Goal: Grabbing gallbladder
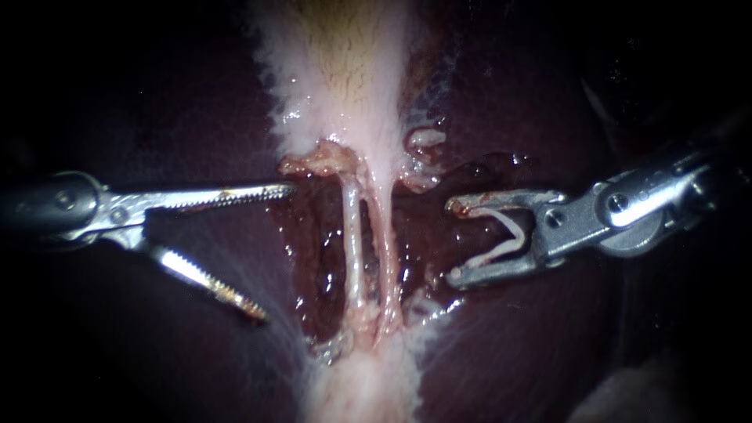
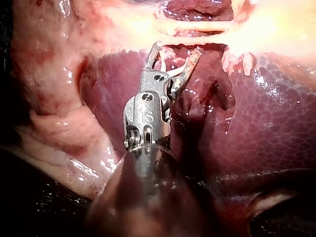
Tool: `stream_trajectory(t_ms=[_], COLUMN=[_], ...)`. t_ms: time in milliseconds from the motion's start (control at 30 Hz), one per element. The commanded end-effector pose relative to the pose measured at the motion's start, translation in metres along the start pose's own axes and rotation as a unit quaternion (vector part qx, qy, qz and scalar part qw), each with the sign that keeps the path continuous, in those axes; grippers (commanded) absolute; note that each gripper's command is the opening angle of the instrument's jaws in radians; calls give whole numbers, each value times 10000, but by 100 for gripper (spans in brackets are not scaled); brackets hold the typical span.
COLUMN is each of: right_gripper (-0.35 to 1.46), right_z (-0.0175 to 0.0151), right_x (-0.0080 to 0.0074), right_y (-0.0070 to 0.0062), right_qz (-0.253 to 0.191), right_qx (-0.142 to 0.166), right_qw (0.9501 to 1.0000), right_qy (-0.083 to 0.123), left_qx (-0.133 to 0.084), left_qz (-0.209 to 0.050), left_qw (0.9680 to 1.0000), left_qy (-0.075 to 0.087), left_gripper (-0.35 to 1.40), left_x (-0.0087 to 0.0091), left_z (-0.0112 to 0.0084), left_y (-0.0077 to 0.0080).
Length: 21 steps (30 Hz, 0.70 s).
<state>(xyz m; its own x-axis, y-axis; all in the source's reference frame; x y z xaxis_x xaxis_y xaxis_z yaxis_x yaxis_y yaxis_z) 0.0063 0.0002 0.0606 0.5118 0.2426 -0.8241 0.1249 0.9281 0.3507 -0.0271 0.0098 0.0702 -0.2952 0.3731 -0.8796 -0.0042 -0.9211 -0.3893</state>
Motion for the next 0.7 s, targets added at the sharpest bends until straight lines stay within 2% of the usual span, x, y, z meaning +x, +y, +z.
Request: stream_trajectory(t_ms=[33, 133, 233, 367, 433, 467, 567, 700], right_gripper=[50, 50, 50, 50, 50, 50, 50, 50], right_z=[0, 0, 0, 0, 0, 1, 1, 3], right_x=[0, 0, 0, 0, 0, 0, 0, 0], right_y=[0, 0, 0, 0, 0, 0, 0, 0], right_qz=[-1, -1, -1, -1, -1, -1, -1, -1], right_qx=[1, 1, 1, 1, -1, -1, -2, -5], right_qw=[10000, 10000, 10000, 10000, 10000, 10000, 10000, 10000], right_qy=[1, 1, 1, 1, 0, 0, 0, -1], left_qx=[15, 59, 178, 431, 510, 543, 580, 624], left_qz=[0, -41, -119, -248, -232, -214, -237, -241], left_qw=[10000, 10000, 9998, 9988, 9984, 9983, 9979, 9974], left_qy=[10, 22, 13, -15, -30, -23, -135, -250], left_gripper=[123, 121, 123, 123, 120, 120, 116, 111], left_x=[0, 4, 16, 35, 40, 40, 34, 20], left_z=[0, -5, -16, -30, -33, -33, -25, -6], left_y=[0, -3, -12, -34, -45, -49, -61, -82])
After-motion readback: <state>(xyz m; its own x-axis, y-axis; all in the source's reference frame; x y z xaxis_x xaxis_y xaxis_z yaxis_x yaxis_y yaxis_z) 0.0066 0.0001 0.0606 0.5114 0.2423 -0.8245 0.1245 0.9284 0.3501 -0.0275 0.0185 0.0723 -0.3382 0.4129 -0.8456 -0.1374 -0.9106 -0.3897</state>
